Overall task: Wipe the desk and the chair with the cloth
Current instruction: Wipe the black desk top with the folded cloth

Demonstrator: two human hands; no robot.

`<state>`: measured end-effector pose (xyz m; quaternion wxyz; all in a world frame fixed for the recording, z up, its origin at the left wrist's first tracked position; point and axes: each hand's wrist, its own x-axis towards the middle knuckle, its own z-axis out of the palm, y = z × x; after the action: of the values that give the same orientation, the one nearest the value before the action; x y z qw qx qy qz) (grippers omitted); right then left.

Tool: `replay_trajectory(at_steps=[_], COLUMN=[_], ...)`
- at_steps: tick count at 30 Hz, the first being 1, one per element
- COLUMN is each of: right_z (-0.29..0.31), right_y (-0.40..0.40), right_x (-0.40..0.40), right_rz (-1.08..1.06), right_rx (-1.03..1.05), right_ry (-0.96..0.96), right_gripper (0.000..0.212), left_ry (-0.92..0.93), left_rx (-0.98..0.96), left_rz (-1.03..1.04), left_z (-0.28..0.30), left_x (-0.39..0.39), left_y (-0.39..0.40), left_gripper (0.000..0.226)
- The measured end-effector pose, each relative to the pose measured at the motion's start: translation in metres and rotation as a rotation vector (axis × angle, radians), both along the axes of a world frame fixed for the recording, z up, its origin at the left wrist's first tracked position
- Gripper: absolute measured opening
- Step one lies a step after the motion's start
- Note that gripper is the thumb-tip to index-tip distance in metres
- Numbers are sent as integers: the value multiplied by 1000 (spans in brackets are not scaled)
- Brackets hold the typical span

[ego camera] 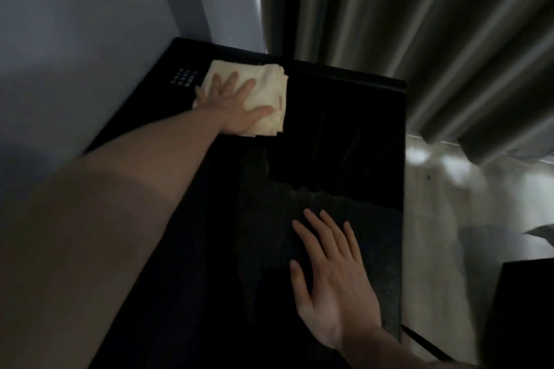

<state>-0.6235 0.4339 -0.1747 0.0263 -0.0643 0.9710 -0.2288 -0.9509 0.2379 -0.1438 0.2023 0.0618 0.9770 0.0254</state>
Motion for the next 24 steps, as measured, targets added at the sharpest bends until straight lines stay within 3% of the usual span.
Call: replay_trajectory(at_steps=[13, 24], right_z=[-1, 1], right_y=[3, 0], right_x=[1, 2], right_rz=[0, -13], right_rx=[-22, 20], right_ry=[-2, 13], right_gripper=[57, 60], left_ry=[25, 10], left_rx=[-6, 21], left_rz=[182, 268], left_z=[7, 5], left_x=[-33, 32], left_y=[-36, -114], left_gripper=[118, 130])
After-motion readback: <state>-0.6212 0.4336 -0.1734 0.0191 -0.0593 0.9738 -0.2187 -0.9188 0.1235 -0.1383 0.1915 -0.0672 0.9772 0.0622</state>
